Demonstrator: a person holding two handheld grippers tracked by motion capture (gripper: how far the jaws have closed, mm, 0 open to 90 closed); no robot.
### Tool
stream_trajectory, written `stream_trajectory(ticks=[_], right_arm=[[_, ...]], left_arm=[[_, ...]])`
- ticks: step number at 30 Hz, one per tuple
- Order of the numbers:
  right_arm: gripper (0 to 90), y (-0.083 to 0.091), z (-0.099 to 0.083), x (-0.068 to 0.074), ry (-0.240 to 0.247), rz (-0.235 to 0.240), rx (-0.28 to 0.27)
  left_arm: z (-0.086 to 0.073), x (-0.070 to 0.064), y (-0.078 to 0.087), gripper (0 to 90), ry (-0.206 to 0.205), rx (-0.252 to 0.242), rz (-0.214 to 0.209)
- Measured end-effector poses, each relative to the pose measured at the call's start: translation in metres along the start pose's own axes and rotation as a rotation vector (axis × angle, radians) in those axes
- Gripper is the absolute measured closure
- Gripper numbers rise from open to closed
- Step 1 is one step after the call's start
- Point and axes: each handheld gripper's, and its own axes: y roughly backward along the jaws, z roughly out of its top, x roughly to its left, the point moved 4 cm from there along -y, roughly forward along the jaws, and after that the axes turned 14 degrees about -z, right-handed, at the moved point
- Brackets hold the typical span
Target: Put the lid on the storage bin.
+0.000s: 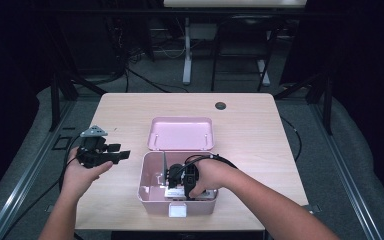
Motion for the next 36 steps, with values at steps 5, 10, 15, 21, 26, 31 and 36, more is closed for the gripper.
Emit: stream_trajectory(ticks=[5, 10, 15, 21, 26, 31, 36], right_arm=[[61.4, 0.000, 0.001, 0.000, 0.020, 0.001, -0.003], [61.0, 0.000, 0.000, 0.001, 0.024, 0.011, -0.008], [58.8, 0.003, 0.000, 0.000, 0.007, 0.028, -0.002], [58.1, 0.015, -0.004, -0.002, -0.021, 0.020, -0.021], [57.9, 0.023, -0.006, -0.004, -0.034, 0.006, -0.045], [56.1, 0.032, -0.007, -0.003, -0.045, -0.010, -0.053], [55.4, 0.046, -0.008, -0.004, -0.060, -0.034, -0.069]], left_arm=[[0.000, 0.000, 0.000, 48.4, -0.001, 0.000, 0.001], [0.000, 0.000, 0.002, 48.4, 0.000, 0.006, -0.002], [-0.001, 0.000, 0.003, 48.4, 0.000, 0.000, 0.004], [-0.001, -0.001, 0.004, 48.5, -0.003, -0.003, 0.007], [-0.001, -0.002, 0.004, 48.7, -0.004, 0.001, 0.001], [0.000, -0.004, 0.004, 48.9, -0.014, -0.002, 0.004], [0.001, -0.006, 0.005, 49.8, -0.029, -0.010, 0.005]])
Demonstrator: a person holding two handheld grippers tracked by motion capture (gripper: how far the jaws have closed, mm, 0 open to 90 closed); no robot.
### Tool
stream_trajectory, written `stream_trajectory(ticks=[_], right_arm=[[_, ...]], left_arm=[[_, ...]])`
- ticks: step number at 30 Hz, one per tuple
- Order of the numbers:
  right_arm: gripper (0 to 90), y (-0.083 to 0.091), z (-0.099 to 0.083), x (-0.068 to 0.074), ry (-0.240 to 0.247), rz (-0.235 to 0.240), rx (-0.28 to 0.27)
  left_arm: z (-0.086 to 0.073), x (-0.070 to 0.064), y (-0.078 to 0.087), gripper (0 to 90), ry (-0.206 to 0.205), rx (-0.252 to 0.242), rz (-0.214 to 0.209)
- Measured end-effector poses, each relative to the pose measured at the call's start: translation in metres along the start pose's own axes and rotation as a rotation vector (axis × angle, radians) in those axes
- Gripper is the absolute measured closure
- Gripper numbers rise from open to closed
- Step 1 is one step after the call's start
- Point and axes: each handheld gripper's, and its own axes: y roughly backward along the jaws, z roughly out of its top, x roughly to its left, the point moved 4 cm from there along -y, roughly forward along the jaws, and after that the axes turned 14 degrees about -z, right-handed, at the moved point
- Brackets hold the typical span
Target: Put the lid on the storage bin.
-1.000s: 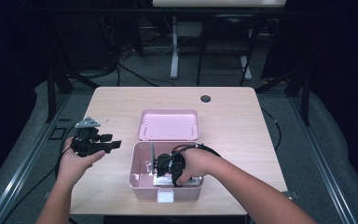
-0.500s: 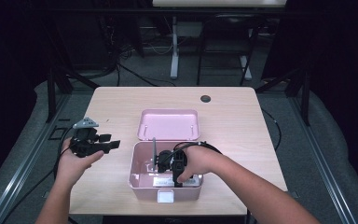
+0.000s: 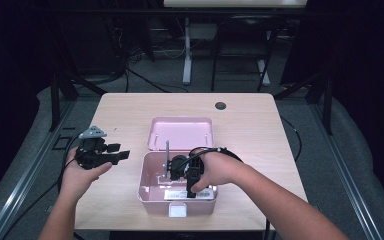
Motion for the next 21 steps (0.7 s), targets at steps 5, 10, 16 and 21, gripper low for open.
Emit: stream_trajectory(ticks=[5, 10, 16, 21], right_arm=[[52.2, 0.012, -0.002, -0.005, -0.036, -0.019, -0.017], [48.9, 0.020, -0.006, -0.012, -0.083, -0.041, -0.050], [49.9, 0.024, -0.014, -0.020, -0.129, -0.047, -0.063], [51.6, 0.030, -0.020, -0.028, -0.180, -0.048, -0.099]], left_arm=[[0.001, -0.004, 0.000, 50.2, -0.020, -0.009, -0.012], [0.002, -0.006, 0.001, 49.8, -0.023, -0.021, -0.014], [0.003, -0.011, -0.001, 49.9, -0.028, -0.008, -0.028], [0.002, -0.013, -0.003, 50.0, -0.024, -0.002, -0.027]])
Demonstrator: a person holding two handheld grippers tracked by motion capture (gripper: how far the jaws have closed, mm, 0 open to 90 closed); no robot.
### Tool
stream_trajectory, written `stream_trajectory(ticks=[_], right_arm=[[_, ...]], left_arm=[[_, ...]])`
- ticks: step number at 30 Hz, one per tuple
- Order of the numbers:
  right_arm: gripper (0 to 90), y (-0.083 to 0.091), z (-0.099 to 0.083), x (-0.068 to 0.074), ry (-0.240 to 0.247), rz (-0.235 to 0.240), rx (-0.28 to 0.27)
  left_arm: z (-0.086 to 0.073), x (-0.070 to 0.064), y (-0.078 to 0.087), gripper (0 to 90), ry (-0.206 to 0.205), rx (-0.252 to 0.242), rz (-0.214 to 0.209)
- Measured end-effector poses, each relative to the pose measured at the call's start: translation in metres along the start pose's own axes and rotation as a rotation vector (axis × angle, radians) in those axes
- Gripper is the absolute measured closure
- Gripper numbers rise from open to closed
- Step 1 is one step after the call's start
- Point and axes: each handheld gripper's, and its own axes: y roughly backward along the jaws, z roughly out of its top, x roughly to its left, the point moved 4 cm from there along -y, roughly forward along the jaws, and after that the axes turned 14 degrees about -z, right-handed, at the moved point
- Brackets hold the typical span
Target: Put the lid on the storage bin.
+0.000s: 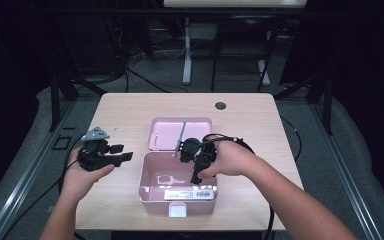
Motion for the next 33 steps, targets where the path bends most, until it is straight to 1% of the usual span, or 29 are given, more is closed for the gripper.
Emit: stream_trajectory(ticks=[2, 3, 5, 6, 8, 10, 11, 14, 15, 18, 20, 21, 23, 25, 26, 29, 31, 33], right_arm=[[51.8, 0.002, -0.001, -0.004, -0.014, -0.011, -0.011], [51.9, 0.003, -0.003, -0.007, -0.020, -0.016, -0.009], [51.8, 0.003, -0.005, -0.011, -0.038, -0.030, -0.005], [51.8, 0.003, -0.006, -0.014, -0.050, -0.039, -0.003], [52.1, 0.004, -0.009, -0.019, -0.072, -0.056, -0.010], [53.5, 0.005, -0.011, -0.023, -0.101, -0.069, -0.010], [54.1, 0.005, -0.012, -0.026, -0.110, -0.072, -0.012], [55.2, 0.005, -0.016, -0.032, -0.131, -0.087, -0.017], [55.3, 0.005, -0.017, -0.035, -0.137, -0.094, -0.021], [56.2, 0.005, -0.019, -0.042, -0.183, -0.106, -0.036], [58.8, 0.004, -0.021, -0.047, -0.205, -0.114, -0.045], [59.5, 0.003, -0.022, -0.049, -0.218, -0.109, -0.048], [59.4, 0.001, -0.024, -0.053, -0.231, -0.115, -0.043], [59.4, 0.001, -0.025, -0.058, -0.251, -0.125, -0.043], [59.4, 0.001, -0.026, -0.061, -0.264, -0.132, -0.052], [60.0, 0.002, -0.027, -0.069, -0.318, -0.146, -0.068], [60.5, 0.001, -0.029, -0.074, -0.344, -0.158, -0.077], [61.8, -0.001, -0.031, -0.078, -0.380, -0.153, -0.092]], left_arm=[[0.000, -0.001, -0.001, 51.7, -0.005, 0.004, -0.012], [0.000, -0.001, -0.002, 52.2, -0.005, -0.001, -0.011], [0.000, -0.002, -0.003, 53.1, -0.001, 0.004, -0.011], [0.000, -0.002, -0.003, 53.5, -0.003, 0.019, -0.019], [0.000, -0.004, -0.005, 54.6, 0.001, 0.013, -0.019], [0.000, -0.005, -0.005, 55.1, 0.001, 0.017, -0.030], [0.001, -0.006, -0.007, 55.4, -0.001, 0.009, -0.031], [0.001, -0.009, -0.008, 56.1, -0.007, 0.019, -0.044], [0.002, -0.010, -0.009, 56.3, -0.010, 0.014, -0.042], [0.001, -0.013, -0.011, 56.7, -0.014, 0.019, -0.049], [0.002, -0.013, -0.012, 57.5, -0.018, 0.024, -0.058], [0.002, -0.014, -0.013, 58.0, -0.014, 0.019, -0.058], [0.002, -0.014, -0.014, 61.2, -0.014, 0.020, -0.065], [0.002, -0.015, -0.015, 62.5, -0.017, 0.021, -0.067], [0.001, -0.015, -0.016, 63.2, -0.018, 0.017, -0.065], [0.001, -0.016, -0.018, 63.9, -0.018, 0.026, -0.073], [0.000, -0.017, -0.019, 64.4, -0.020, 0.029, -0.078], [0.000, -0.018, -0.020, 65.4, -0.021, 0.034, -0.080]])
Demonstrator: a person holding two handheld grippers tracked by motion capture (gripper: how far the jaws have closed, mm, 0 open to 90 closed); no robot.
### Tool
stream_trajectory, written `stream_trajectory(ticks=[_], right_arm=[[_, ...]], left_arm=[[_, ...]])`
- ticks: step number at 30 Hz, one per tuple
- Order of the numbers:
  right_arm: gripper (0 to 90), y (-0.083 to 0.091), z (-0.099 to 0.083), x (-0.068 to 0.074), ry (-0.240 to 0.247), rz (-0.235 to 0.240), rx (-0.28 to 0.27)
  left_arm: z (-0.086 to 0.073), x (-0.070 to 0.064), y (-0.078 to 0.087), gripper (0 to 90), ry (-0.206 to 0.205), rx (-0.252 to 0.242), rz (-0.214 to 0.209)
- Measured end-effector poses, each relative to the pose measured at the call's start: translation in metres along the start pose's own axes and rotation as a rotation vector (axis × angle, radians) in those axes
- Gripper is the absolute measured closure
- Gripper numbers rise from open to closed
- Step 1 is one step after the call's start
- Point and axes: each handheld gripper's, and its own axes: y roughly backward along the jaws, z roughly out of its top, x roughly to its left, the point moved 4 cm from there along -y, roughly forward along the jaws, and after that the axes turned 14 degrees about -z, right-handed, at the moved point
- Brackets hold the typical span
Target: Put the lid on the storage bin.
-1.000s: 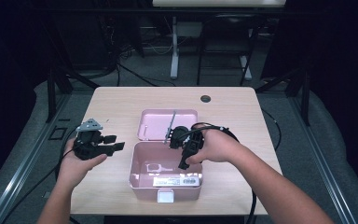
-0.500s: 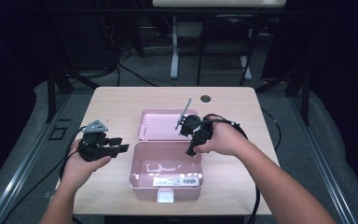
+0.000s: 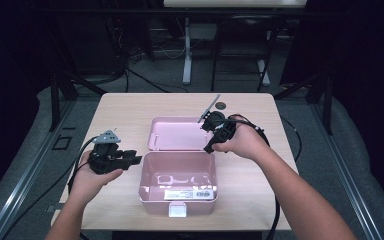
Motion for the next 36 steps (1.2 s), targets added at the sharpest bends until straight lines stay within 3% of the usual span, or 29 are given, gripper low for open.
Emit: stream_trajectory(ticks=[7, 15, 25, 30, 36], right_arm=[[65.4, -0.010, -0.004, -0.015, -0.060, -0.023, -0.003], [68.6, -0.020, -0.004, -0.023, -0.152, -0.007, -0.008], [70.8, -0.036, -0.002, -0.034, -0.232, -0.047, -0.044], [69.0, -0.048, -0.001, -0.041, -0.335, -0.035, -0.032], [71.5, -0.059, 0.001, -0.049, -0.411, -0.039, -0.042]], left_arm=[[0.000, -0.002, -0.004, 69.5, -0.001, -0.009, -0.004], [-0.003, -0.003, -0.013, 73.7, 0.001, 0.030, -0.015], [-0.004, -0.004, -0.019, 77.2, 0.001, 0.050, -0.012], [-0.004, -0.005, -0.019, 77.7, -0.006, 0.054, -0.007], [-0.005, -0.005, -0.019, 78.1, -0.009, 0.043, -0.010]])
